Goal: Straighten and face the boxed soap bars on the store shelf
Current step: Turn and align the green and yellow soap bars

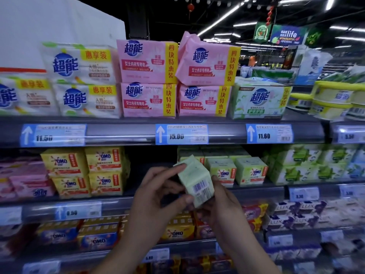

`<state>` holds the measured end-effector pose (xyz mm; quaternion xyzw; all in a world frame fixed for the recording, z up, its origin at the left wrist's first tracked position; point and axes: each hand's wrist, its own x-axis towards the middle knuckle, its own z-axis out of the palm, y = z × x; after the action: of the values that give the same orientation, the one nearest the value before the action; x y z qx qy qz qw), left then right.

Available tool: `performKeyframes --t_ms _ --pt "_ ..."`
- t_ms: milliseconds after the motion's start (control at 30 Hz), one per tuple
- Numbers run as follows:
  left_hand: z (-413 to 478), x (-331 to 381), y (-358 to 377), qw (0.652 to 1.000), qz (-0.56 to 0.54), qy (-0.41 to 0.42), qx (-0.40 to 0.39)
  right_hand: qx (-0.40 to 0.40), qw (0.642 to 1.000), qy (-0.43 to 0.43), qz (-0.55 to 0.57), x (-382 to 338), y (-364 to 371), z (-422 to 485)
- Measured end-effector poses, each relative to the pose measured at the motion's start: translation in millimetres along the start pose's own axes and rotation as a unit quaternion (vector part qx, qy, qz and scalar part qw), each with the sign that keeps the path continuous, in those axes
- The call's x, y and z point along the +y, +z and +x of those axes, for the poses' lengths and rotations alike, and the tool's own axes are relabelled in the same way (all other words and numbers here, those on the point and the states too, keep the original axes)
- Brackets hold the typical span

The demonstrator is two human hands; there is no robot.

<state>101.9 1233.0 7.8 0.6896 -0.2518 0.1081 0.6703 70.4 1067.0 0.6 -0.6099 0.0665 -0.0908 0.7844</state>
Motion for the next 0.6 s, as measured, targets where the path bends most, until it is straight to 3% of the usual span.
performKeyframes --t_ms 100,333,500,600 --pt "-2.1 0.4 1.2 0.999 -0.038 -0.023 0.005 0.008 1.000 0.010 0.019 -4.3 -0.6 0.5" --pt "-1.5 3.4 8.0 0.992 -0.051 -0.105 0.048 0.044 0.981 -0.114 -0.148 -12.5 -8.1 -4.1" --pt "0.3 3.8 7.3 0.992 -0.061 -0.103 0.038 0.013 0.970 -0.148 -0.190 -16.9 -11.2 -0.2" --pt "5.5 -1.3 5.2 0.997 -0.010 -0.067 0.029 -0.005 0.971 -0.154 -0.185 -10.7 -16.7 7.7"
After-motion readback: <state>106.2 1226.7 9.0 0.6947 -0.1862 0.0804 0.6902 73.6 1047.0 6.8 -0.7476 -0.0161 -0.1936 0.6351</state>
